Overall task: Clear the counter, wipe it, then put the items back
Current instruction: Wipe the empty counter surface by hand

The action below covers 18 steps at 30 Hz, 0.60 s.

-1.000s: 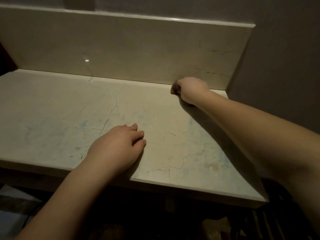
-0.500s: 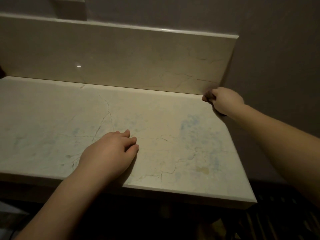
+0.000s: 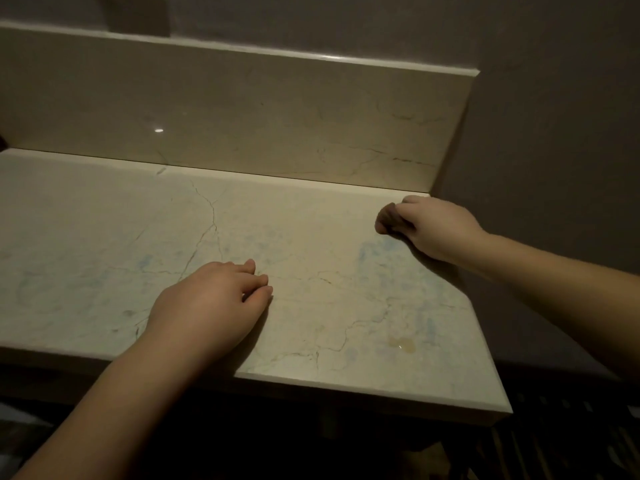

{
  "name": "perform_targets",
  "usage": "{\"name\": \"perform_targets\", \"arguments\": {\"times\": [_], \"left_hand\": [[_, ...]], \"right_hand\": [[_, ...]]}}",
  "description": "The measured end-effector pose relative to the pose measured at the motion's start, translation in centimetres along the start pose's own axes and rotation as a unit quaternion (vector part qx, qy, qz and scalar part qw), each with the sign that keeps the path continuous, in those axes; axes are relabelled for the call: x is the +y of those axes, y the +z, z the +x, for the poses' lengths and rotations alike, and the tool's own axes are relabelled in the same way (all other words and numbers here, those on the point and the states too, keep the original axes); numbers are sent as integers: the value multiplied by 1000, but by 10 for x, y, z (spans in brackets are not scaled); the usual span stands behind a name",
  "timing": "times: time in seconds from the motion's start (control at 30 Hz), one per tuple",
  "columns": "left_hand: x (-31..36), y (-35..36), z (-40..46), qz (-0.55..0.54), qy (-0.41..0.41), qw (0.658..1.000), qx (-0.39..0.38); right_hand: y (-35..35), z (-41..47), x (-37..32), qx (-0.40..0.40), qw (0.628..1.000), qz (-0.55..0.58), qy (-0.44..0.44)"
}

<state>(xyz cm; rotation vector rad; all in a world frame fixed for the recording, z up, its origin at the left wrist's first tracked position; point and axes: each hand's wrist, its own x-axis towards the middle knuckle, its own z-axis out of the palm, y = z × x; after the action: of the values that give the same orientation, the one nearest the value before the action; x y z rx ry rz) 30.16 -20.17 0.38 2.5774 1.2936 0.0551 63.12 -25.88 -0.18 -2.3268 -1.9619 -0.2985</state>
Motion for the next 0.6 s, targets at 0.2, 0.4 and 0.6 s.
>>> {"name": "perform_targets", "arguments": {"times": [0.2, 0.4, 0.6], "left_hand": [[-2, 1, 1, -8, -9, 1000, -4], [-1, 2, 1, -13, -15, 1000, -3], [-2, -1, 2, -31, -15, 999, -12]], "right_hand": [[15, 61, 17, 11, 998, 3, 65], [12, 46, -16, 21, 997, 79, 7], [-16, -39, -52, -65, 976, 137, -159]]}}
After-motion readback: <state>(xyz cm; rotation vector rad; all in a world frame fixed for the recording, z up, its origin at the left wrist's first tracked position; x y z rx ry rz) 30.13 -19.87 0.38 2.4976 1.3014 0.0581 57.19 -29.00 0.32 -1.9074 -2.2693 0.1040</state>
